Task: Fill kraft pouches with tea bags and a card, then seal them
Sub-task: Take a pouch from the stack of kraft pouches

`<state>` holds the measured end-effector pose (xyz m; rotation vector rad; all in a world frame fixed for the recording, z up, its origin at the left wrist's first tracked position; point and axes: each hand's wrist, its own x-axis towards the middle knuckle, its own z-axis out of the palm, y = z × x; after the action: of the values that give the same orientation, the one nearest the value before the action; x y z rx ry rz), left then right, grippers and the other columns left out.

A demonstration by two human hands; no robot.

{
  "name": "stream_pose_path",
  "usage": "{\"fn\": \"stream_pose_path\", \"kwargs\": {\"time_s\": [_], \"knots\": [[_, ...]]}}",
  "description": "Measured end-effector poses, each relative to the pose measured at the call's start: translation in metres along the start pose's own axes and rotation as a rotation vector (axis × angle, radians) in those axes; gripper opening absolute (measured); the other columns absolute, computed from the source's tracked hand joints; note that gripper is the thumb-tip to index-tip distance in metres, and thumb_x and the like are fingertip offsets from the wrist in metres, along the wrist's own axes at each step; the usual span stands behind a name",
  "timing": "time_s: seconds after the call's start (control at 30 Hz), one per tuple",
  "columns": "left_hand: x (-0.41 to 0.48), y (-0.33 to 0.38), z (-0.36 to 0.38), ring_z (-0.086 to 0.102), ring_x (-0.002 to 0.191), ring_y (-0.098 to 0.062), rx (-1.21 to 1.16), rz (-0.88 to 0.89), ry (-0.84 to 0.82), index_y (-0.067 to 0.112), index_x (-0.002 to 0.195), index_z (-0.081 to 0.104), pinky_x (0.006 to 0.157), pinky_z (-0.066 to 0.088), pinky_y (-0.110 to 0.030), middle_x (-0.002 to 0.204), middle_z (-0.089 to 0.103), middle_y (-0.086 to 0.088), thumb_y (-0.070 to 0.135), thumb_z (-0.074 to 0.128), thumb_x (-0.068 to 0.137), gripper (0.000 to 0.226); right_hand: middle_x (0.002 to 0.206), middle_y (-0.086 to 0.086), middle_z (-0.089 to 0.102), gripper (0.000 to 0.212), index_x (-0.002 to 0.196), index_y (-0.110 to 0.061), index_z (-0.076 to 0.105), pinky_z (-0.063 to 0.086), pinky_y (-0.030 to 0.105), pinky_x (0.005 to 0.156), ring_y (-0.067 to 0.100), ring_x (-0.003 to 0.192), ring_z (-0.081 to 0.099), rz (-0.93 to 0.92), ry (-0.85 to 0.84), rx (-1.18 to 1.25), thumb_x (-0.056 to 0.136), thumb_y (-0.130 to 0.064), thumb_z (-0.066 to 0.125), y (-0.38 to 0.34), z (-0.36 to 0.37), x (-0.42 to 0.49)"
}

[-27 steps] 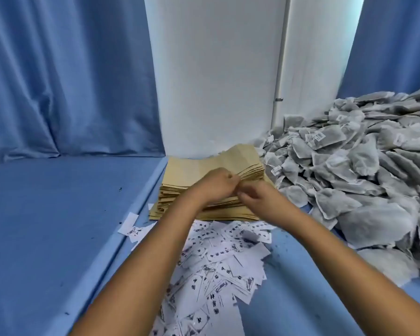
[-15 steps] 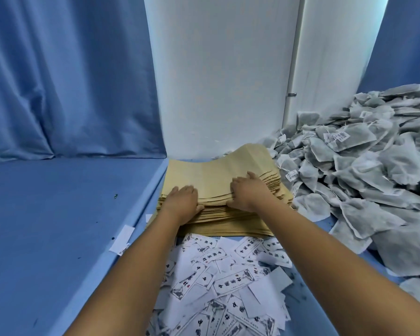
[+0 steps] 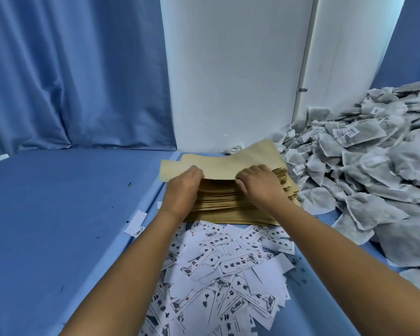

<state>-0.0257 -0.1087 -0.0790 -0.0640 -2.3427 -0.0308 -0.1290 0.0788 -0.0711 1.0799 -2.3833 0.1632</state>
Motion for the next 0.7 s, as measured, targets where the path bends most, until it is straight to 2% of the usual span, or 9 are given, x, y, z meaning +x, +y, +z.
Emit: {"fn": "stream_pose_path", "kwargs": {"time_s": [0.1,0.17,0.23,0.27,0.33,0.4,0.5,0.57,0.7], "knots": [[-0.019,-0.004,-0.021,0.041,0.063,-0.019,-0.066,0.036,0.179,0.005,0.08,0.056,0.043,0.033,-0.029,0.078,0.052,-0.008,-0.027,0.053,0.057,0.039,0.076,0.005,0.058,0.05,0.076,-0.009,0.059,0.04,0.035,0.078,0.026,0.081,0.053,0.579,0.138,0.598,0.1,-0.044,0.033,0.003,-0.034,-0.008],[-0.041,-0.012,-0.034,0.043,0.066,-0.018,-0.069,0.067,0.188,0.009,0.084,0.052,0.044,0.04,-0.031,0.083,0.049,-0.003,-0.02,0.057,0.066,0.035,0.069,0.007,0.053,0.041,0.067,-0.01,0.052,0.037,0.033,0.07,0.027,0.08,0.053,0.794,0.054,0.801,0.095,-0.04,0.05,0.012,-0.052,-0.016],[-0.063,-0.016,-0.048,0.047,0.073,-0.016,-0.097,0.065,0.184,0.013,0.09,0.048,0.05,0.045,-0.028,0.091,0.047,0.002,-0.008,0.053,0.076,0.026,0.088,0.015,0.061,0.02,0.092,-0.002,0.06,0.046,0.036,0.076,0.031,0.09,0.059,0.903,-0.061,1.084,0.088,-0.022,0.063,0.02,-0.067,-0.029],[-0.074,-0.015,-0.056,0.049,0.076,-0.017,-0.107,0.08,0.155,0.012,0.092,0.047,0.052,0.047,-0.029,0.093,0.047,0.002,-0.008,0.052,0.077,0.026,0.1,0.017,0.062,0.026,0.11,0.0,0.057,0.05,0.039,0.079,0.032,0.094,0.061,0.937,-0.136,1.27,0.088,-0.012,0.064,0.021,-0.073,-0.038],[-0.091,-0.01,-0.071,0.052,0.072,-0.021,-0.111,0.193,0.036,0.009,0.088,0.05,0.049,0.047,-0.034,0.091,0.051,-0.003,-0.009,0.05,0.076,0.022,0.106,0.017,0.063,0.035,0.123,0.002,0.049,0.053,0.038,0.08,0.029,0.092,0.063,0.93,-0.28,1.542,0.089,0.001,0.058,0.017,-0.079,-0.059],[-0.101,0.001,-0.087,0.052,0.068,-0.014,-0.127,0.264,-0.202,0.017,0.084,0.054,0.051,0.044,-0.031,0.088,0.055,0.005,0.009,0.042,0.077,0.016,0.11,0.019,0.063,0.034,0.123,0.006,0.05,0.05,0.04,0.092,0.028,0.096,0.062,0.878,-0.34,1.588,0.09,0.005,0.055,0.009,-0.08,-0.075],[-0.102,0.039,-0.097,0.055,0.069,-0.002,-0.229,0.041,-0.477,0.029,0.08,0.057,0.062,0.05,-0.032,0.082,0.062,0.017,0.032,0.035,0.082,0.022,0.099,0.015,0.067,0.024,0.114,0.004,0.058,0.058,0.032,0.071,0.023,0.084,0.066,0.782,-0.354,1.567,0.091,0.007,0.052,-0.01,-0.077,-0.098],[-0.093,0.077,-0.094,0.06,0.067,-0.015,-0.428,-0.174,-0.516,0.022,0.078,0.059,0.065,0.052,-0.039,0.077,0.064,0.007,0.045,0.036,0.092,0.035,0.085,0.011,0.066,0.019,0.107,-0.001,0.061,0.055,0.028,0.054,0.018,0.065,0.064,0.7,-0.411,1.57,0.09,0.005,0.053,-0.024,-0.072,-0.114],[-0.068,0.149,-0.064,0.066,0.068,-0.032,-0.601,-0.417,-0.562,0.01,0.081,0.062,0.067,0.056,-0.044,0.079,0.067,-0.015,0.055,0.043,0.092,0.05,0.076,0.008,0.065,0.023,0.088,-0.011,0.065,0.052,0.025,0.05,0.017,0.06,0.063,0.527,-0.347,1.424,0.084,0.01,0.057,-0.039,-0.065,-0.148]]}}
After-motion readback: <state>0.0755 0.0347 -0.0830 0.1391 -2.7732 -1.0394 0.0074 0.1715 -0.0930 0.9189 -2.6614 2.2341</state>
